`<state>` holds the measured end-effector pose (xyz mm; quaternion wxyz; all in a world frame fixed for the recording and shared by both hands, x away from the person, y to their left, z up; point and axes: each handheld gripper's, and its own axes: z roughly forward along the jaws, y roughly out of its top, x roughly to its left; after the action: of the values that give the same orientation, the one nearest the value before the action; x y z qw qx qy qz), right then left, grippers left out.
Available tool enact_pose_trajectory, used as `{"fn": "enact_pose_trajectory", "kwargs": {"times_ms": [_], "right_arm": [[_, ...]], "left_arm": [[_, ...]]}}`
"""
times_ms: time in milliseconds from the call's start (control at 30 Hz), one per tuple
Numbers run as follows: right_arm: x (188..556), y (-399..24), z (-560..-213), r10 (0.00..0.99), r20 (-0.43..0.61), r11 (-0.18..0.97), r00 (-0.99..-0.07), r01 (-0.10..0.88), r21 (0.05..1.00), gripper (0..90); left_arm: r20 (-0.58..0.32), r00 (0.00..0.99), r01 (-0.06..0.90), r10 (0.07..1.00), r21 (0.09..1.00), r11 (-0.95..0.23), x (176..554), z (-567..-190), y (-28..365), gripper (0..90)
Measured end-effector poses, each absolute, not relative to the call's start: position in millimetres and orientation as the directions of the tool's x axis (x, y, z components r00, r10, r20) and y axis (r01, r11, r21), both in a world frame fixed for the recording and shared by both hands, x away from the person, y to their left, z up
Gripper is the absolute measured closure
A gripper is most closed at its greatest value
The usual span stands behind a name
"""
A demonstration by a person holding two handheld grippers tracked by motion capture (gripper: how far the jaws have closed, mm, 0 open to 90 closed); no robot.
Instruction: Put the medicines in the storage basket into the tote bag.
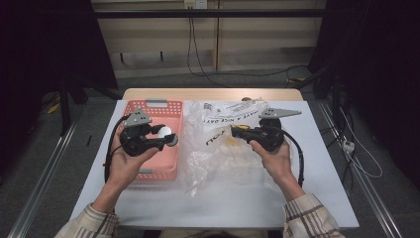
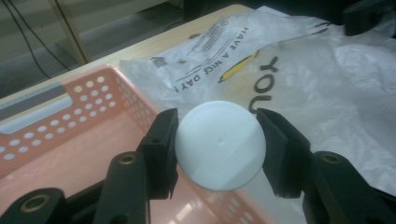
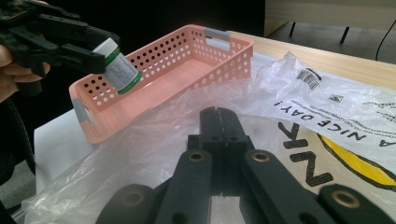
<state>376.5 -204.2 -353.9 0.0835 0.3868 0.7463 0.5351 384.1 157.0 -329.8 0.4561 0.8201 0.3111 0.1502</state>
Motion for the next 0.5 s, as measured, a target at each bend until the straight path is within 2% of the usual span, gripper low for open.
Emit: {"fn": "enact_pose_trajectory", "kwargs": {"times_ms": [500], "right_arm": [[376,-203,-356,0.665,0.289,0.134,-0.688,0.491,0.861,90.0]], "left_arm": [[-0.054,0.824,0.315,0.565,0.871,-0.377,361,-321,136,51.2]]}}
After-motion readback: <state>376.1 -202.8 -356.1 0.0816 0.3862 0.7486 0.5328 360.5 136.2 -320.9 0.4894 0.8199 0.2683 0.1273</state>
